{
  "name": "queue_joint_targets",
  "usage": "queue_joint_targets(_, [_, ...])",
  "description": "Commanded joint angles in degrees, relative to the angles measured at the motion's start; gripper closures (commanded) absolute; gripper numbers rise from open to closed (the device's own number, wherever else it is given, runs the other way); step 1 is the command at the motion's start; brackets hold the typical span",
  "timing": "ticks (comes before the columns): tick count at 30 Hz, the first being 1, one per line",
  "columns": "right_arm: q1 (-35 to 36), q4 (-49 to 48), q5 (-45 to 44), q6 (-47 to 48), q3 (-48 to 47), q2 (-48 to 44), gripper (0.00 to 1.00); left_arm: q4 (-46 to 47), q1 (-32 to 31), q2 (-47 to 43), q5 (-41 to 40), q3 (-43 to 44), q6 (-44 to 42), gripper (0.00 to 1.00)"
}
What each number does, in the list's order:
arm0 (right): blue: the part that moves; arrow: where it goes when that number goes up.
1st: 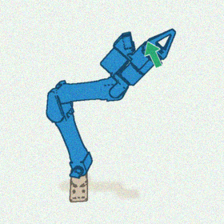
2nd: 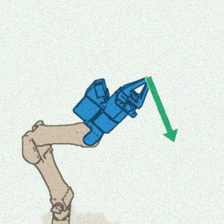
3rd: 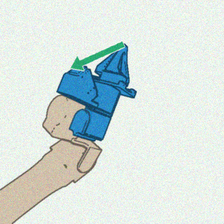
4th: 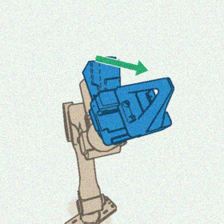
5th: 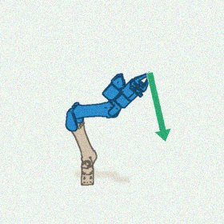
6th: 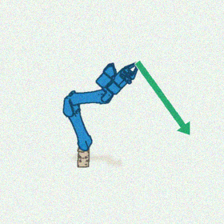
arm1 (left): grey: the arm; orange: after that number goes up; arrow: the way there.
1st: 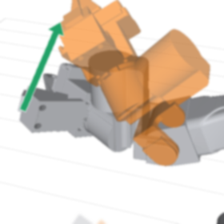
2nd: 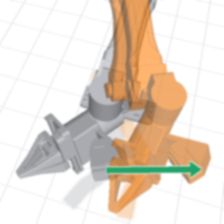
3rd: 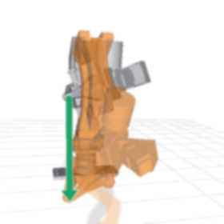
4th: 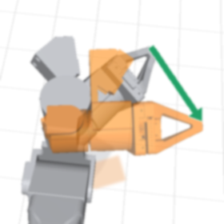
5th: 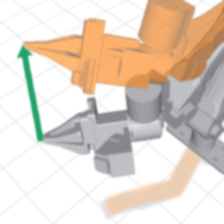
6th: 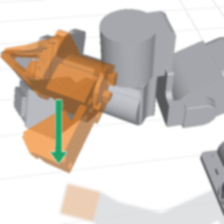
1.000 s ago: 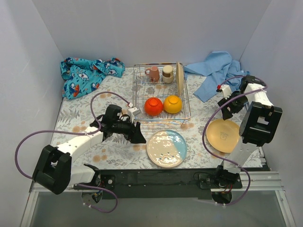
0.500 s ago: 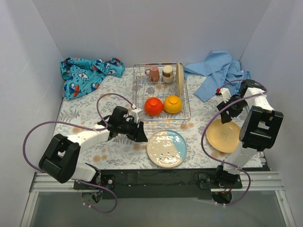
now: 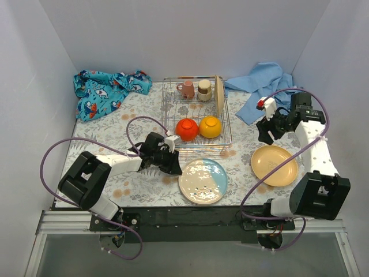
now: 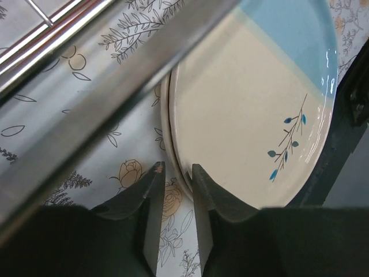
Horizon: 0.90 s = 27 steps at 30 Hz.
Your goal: Load the mixed dishes into the dish rack
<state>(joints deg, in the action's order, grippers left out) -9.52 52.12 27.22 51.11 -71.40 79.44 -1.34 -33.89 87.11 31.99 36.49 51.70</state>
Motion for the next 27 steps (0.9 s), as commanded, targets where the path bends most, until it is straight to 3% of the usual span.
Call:
queue_joint_targets(1, [5.6, -2.5, 2.6, -4.4, 3.8, -5.6, 0.28, 2.5, -0.8, 0.2, -1.2, 2.4, -0.4, 0.82])
queue_joint_targets(3, [9.1, -3.2, 3.0, -6.2, 6.3, -8.6, 0.28, 2.4, -1.0, 0.1, -1.0, 2.6, -0.3, 0.95])
queue_joint_targets(5, [12.1, -4.2, 3.5, -7.3, 9.1, -10.3, 0.28, 1.6, -1.1, -0.5, -1.0, 3.3, -0.8, 1.0])
queue_joint_targets(11, [19.4, -6.8, 5.7, -10.1, 13.6, -13.4, 0.28, -0.9, -1.1, -2.1, 0.6, 4.3, -4.8, 1.0])
queue_joint_targets(19, [24.7, -8.7, 17.0, -7.5, 15.6, -9.7, 0.29, -3.9, -1.2, -5.4, 7.7, 7.1, -10.0, 1.0])
queue_joint_targets(27, [32.0, -14.5, 18.7, -5.4, 15.8, -3.2, 0.29, -5.2, -1.4, -6.0, 11.4, 9.8, -14.5, 1.0])
